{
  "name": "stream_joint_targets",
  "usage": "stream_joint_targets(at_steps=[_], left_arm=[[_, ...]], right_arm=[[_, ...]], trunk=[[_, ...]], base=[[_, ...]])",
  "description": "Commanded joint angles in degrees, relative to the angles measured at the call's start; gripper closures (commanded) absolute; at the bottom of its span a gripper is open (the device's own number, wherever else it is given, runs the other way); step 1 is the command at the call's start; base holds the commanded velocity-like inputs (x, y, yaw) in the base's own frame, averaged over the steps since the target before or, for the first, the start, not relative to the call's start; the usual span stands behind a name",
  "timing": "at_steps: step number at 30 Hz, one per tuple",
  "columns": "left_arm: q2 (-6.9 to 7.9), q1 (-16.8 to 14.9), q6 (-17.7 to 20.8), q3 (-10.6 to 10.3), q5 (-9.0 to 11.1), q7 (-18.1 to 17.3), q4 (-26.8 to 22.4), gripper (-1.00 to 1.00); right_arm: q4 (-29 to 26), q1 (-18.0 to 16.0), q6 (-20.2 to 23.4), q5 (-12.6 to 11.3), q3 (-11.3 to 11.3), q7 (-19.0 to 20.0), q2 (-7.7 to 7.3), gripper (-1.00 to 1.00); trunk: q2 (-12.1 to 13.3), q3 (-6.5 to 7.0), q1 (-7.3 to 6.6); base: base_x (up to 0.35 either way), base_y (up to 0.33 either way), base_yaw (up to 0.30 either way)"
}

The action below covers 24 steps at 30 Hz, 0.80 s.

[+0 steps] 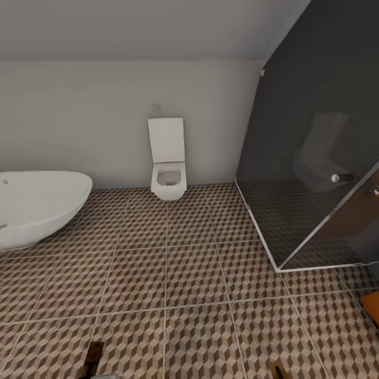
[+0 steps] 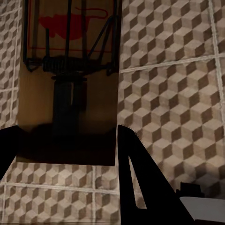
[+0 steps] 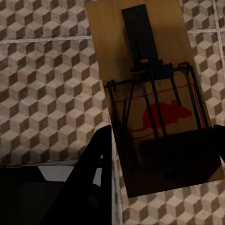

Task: Take the four mousetraps from the cabinet in the bathroom and place them on the bathroom floor. Make sure all four end up on the same floor surface, and ensure that at least two of them are either under or directly next to the same bathroom sink.

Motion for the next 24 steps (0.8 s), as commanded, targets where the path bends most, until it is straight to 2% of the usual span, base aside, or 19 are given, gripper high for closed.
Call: stream_joint_targets(at_steps=[1, 12, 24], left_arm=[[-0.07, -0.08, -0.1, -0.47, -0.07, 0.5, 0.23, 1.0], [-0.06, -0.08, -0.1, -0.47, -0.07, 0.5, 0.23, 1.0], [-0.07, -0.08, -0.1, -0.48, -0.07, 0.5, 0.23, 1.0]], right_arm=[[-0.01, -0.03, -0.21, -0.55, 0.48, -0.19, -0.07, 1.0], [-0.01, -0.03, -0.21, -0.55, 0.48, -0.16, -0.07, 1.0], [-0.01, -0.03, -0.29, -0.55, 0.48, -0.17, -0.07, 1.0]], trunk=[[-0.1, -0.12, 0.03], [-0.1, -0.49, 0.03], [-0.1, -0.23, 0.03]], base=[[0.0, 0.0, 0.226], [0.0, 0.0, 0.153], [0.0, 0.0, 0.055]])
